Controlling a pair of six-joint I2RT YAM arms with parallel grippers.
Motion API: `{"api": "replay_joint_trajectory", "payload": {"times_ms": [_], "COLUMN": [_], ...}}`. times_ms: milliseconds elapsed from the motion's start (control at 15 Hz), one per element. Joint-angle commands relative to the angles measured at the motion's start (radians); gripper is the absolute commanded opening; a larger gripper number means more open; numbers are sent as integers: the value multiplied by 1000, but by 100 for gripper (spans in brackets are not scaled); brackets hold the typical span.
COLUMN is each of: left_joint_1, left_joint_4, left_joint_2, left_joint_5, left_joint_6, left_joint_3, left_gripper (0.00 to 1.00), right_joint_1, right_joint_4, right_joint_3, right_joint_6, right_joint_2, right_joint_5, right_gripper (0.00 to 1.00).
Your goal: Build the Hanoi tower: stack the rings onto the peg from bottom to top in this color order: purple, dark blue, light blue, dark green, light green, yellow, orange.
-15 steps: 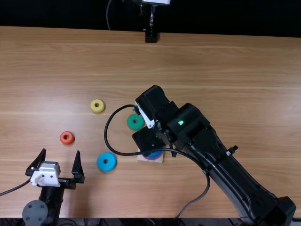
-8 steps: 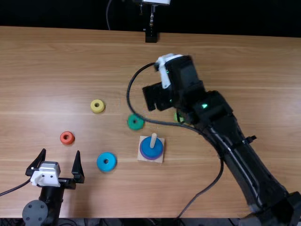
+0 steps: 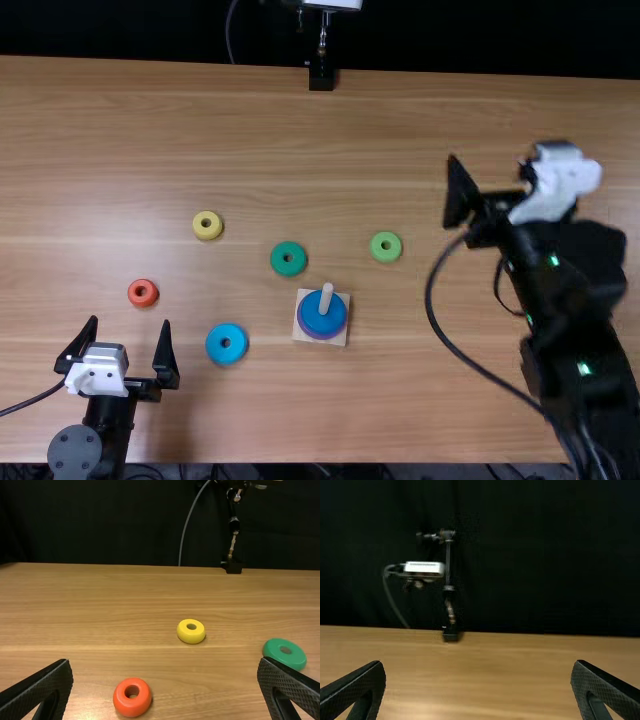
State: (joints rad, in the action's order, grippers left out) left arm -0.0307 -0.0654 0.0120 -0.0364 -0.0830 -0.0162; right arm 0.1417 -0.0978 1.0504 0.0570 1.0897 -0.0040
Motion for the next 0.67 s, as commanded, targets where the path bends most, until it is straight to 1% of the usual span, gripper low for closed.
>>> {"api": "replay_joint_trajectory", "payload": {"times_ms": [0,133,267,467,600], "left_joint_1": [6,6,6,6,6], "left_joint_4": [-17,-17,-17,-17,-17], "left_joint_2": [-12,-12,-12,-12,-12], "left_joint_5": [-8,-8,-8,-8,-8], "left_joint_6": [6,6,6,4,6], "left_joint_3": [16,16,16,16,16], "left_gripper": [100,100,100,100,100], "right_joint_1": [-47,-91,-122,-122,-123], "right_joint_4": [1,10,78,93,82], "right_joint_3": [-133,-337,-498,-659,-722], "right_joint_6": [-5,-4,-7,-7,-24], "right_joint_2": [-137,-369,-593,-887,-1031], "right_joint_5": [-3,-3,-3,2,4], "right_gripper": [100,100,100,100,100]}}
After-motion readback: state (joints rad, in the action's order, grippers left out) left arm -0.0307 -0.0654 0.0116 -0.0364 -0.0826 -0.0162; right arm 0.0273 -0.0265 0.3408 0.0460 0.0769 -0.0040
